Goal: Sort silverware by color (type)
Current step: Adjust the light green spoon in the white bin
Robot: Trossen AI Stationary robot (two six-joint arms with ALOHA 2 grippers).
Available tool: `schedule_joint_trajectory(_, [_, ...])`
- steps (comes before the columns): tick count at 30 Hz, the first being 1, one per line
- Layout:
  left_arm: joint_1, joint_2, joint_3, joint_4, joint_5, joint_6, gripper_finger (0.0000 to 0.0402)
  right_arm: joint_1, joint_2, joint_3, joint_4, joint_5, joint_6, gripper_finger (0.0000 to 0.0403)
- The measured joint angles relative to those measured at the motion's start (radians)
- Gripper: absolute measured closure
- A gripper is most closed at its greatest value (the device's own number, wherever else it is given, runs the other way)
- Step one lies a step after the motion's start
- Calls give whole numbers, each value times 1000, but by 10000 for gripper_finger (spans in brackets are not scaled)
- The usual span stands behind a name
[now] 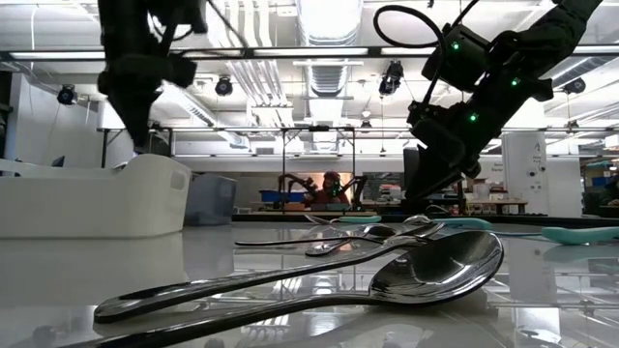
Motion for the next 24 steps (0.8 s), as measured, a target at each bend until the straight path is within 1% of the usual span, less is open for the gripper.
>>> schedule_joint_trajectory(2, [-16, -4, 0, 51, 0, 10, 357, 0, 0, 0, 0, 0, 7, 268])
schedule_joint_trajectory(4, [-26, 3, 0, 68, 1, 9, 357, 0, 0, 0, 0, 0, 19, 268])
schedule_joint_trajectory(9, [-50, 53, -14, 59, 1, -44, 357, 0, 0, 0, -2, 0, 36, 268])
schedule_joint_trajectory(17, [-70, 160, -54, 87, 2, -48, 363, 0, 0, 0, -3, 0, 36, 268])
schedule_joint_trajectory(21, [-72, 179, -78, 86, 2, -51, 364, 0, 0, 0, -4, 0, 36, 268])
schedule_joint_trajectory(24, [-76, 176, -101, 78, 2, -95, 364, 0, 0, 0, -5, 0, 36, 268])
